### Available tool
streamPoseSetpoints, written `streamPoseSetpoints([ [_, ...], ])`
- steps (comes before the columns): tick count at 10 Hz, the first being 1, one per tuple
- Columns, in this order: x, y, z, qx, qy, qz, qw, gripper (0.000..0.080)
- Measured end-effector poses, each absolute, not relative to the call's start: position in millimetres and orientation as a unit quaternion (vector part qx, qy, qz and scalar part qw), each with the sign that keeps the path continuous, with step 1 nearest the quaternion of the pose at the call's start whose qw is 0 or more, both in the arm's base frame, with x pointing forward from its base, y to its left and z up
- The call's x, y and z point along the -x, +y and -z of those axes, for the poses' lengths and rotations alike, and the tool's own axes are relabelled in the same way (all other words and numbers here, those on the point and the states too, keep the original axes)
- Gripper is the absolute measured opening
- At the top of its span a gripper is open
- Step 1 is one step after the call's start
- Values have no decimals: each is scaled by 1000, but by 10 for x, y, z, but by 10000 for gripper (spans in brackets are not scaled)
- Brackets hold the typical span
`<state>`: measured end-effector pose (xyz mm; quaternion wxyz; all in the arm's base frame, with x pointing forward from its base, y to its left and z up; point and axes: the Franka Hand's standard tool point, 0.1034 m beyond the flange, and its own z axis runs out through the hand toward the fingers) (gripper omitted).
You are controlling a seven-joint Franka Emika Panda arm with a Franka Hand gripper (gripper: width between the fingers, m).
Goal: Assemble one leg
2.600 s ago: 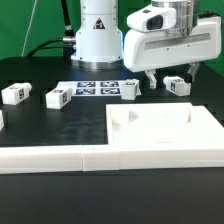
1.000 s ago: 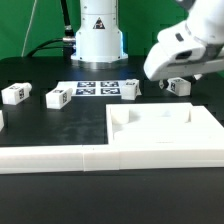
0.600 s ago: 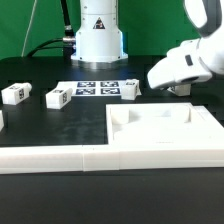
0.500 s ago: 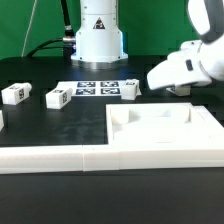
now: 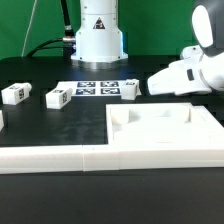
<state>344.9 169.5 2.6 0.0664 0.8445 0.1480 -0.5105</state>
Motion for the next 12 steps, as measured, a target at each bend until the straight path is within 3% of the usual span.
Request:
streamPoseSetpoints([
  [1,-3449,1695,-27,-844,148,511,66,288],
  [7,-3464,1686,-49,-844,152,511,60,291],
  [8,-3554,1635,-160,-849,153,504,48,291],
  [11,-3755,1546,-614,-862,151,483,38,292],
  [12,-3781,1562,-562,-871,152,467,35,292],
])
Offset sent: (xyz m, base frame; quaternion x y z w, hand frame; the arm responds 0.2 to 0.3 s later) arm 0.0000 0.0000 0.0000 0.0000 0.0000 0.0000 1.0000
